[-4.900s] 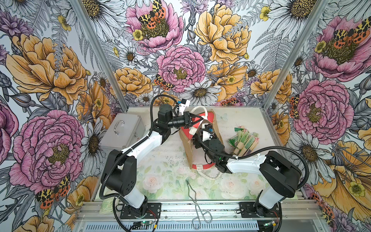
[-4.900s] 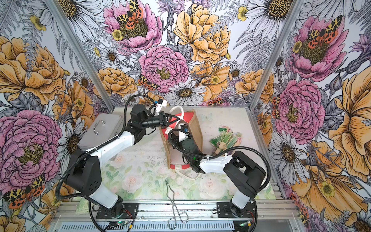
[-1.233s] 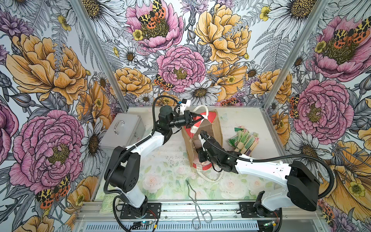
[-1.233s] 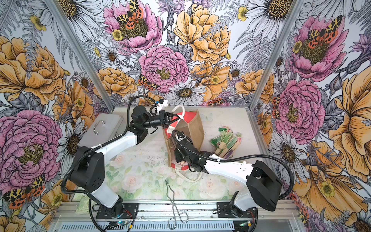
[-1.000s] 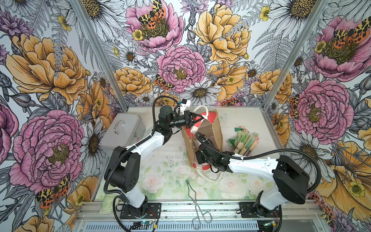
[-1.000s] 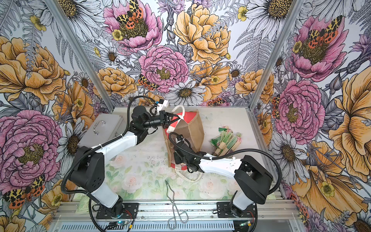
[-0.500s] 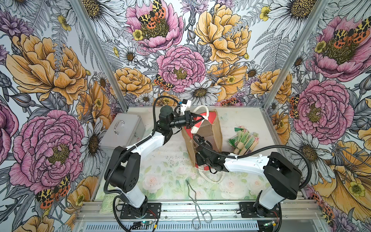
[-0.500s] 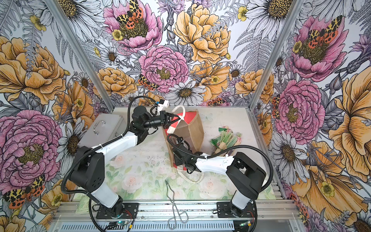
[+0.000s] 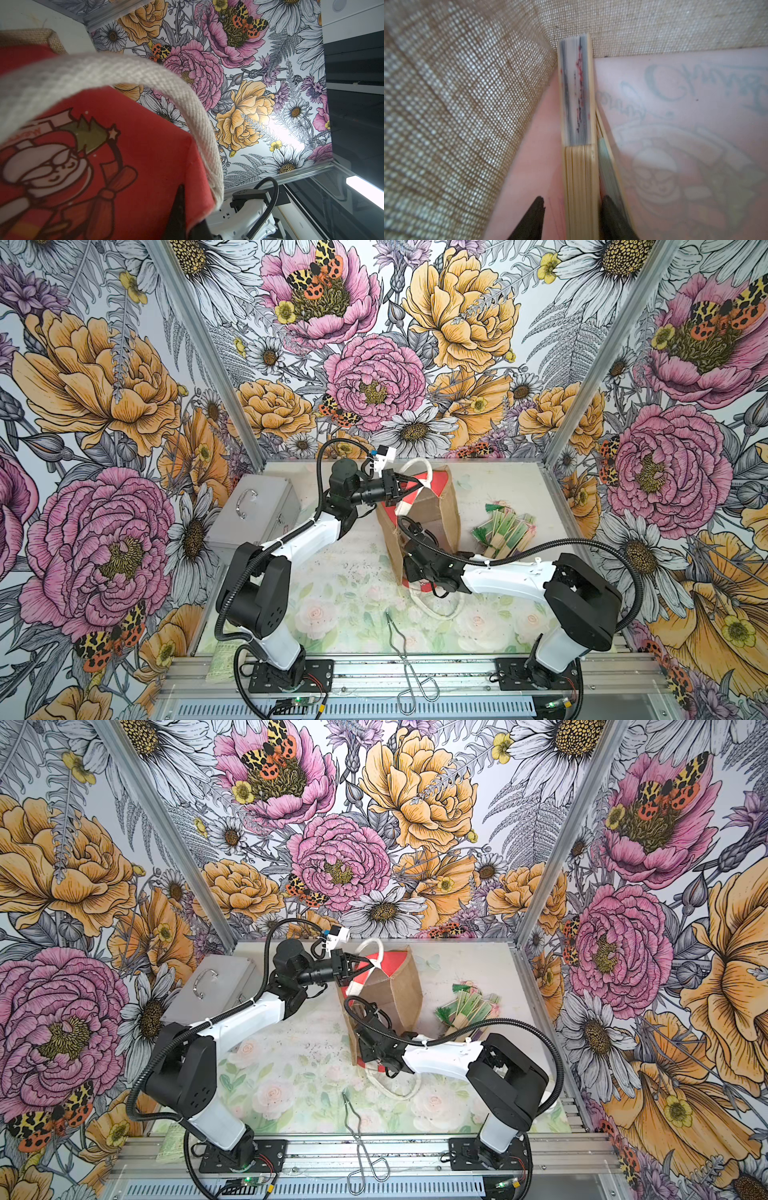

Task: Take out the folding fans from the tote bags
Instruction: Pick up the folding fan from the canvas bag.

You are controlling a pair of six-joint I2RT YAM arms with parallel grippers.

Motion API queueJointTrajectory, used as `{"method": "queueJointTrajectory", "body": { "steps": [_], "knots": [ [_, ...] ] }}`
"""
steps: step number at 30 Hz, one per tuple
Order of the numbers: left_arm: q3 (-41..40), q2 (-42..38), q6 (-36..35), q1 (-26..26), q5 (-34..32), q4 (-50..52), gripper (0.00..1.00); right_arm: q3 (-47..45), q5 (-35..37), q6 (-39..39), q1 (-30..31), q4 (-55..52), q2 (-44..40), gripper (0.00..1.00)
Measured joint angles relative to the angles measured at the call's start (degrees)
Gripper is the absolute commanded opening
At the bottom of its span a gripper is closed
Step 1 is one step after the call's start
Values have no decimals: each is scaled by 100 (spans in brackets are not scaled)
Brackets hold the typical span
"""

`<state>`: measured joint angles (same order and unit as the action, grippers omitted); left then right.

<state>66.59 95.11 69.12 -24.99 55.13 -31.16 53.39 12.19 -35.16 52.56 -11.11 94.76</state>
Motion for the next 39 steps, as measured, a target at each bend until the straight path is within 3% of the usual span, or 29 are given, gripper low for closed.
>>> {"method": "queueJointTrajectory", "body": {
  "steps": [16,21,39],
  "knots": [
    [-4,-2,2,0,2,22,0,20,-850,-282,-9,85,173,45],
    [-61,-2,0,0,2,37,0,17,-1259,-334,-13,267,203,33],
    [-168,-2,-2,83,4,129,0,-756,-2793,-1078,-304,2835,619,19]
  ]
}}
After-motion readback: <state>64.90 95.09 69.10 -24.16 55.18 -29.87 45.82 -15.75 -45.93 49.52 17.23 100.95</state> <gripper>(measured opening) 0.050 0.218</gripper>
